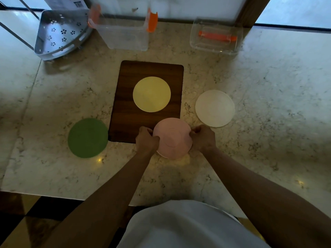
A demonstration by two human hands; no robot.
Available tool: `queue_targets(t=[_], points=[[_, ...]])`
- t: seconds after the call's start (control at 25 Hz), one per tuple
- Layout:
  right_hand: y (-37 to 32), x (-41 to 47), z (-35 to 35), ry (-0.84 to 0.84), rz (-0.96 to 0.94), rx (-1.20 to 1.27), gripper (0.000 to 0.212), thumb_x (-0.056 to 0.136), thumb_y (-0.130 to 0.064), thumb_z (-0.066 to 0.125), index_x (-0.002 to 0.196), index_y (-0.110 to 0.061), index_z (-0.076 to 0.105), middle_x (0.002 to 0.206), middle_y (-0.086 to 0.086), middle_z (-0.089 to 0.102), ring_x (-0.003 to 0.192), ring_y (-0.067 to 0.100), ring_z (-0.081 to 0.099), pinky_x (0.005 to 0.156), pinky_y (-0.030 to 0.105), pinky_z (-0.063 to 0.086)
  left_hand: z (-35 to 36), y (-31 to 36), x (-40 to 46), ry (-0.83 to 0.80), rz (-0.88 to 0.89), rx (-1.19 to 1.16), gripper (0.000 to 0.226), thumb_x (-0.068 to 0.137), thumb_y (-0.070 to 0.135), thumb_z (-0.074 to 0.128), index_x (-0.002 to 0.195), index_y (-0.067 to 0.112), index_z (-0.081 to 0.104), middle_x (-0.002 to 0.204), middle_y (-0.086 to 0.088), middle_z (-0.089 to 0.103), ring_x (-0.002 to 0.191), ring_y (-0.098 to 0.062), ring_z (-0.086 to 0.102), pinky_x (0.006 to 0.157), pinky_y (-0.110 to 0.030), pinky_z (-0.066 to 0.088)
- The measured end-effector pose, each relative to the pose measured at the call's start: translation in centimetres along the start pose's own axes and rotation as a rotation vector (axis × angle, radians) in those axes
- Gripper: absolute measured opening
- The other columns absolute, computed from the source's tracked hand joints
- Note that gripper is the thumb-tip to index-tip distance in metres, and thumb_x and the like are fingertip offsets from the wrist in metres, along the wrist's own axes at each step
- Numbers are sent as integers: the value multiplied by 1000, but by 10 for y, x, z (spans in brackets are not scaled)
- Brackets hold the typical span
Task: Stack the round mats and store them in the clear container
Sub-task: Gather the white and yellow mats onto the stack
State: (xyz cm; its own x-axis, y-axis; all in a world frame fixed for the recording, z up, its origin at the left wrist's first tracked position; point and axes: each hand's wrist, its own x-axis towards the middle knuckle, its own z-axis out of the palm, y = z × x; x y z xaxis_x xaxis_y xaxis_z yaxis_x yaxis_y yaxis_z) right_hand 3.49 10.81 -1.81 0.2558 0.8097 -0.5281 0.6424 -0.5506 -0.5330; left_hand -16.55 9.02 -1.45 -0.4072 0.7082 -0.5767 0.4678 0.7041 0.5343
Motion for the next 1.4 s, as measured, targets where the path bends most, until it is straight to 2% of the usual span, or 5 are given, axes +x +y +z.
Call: queue_targets(t=[0.16,0.52,0.84,1.16,1.4], points=[[3,4,-12,6,-32,94,23,83,-26,62,101,-15,71,94,0,71,93,18,64,78,25,41,7,21,-8,21,-37,-101,46,80,18,69,122,13,50,116,-8,61,97,-24,57,74,-37,50],[19,55,-90,188,-20,245,19,82,-27,64,97,-22,75,91,-6,72,83,8,62,79,22,43,51,113,7,-73,185,-66,30,83,18,65,112,8,66,109,-10,69,96,-24,63,82,-38,53],[39,98,-121,281,-26,170,16,80,-23,62,91,-21,75,79,-12,66,76,6,60,71,16,38,92,161,38,-193,160,9,28,81,8,65,108,3,66,106,-17,69,96,-34,67,83,-49,59],[46,113,-120,300,-42,121,19,83,-20,60,94,-15,74,90,0,73,81,11,63,75,22,43,101,164,44,-206,187,38,20,80,2,65,99,2,68,99,-19,71,89,-35,69,79,-51,59],[44,115,-119,343,-22,110,19,83,-19,59,92,-15,75,91,1,74,84,12,65,75,19,41,105,167,39,-109,282,171,21,81,13,68,101,7,69,99,-10,72,91,-25,68,80,-33,56]])
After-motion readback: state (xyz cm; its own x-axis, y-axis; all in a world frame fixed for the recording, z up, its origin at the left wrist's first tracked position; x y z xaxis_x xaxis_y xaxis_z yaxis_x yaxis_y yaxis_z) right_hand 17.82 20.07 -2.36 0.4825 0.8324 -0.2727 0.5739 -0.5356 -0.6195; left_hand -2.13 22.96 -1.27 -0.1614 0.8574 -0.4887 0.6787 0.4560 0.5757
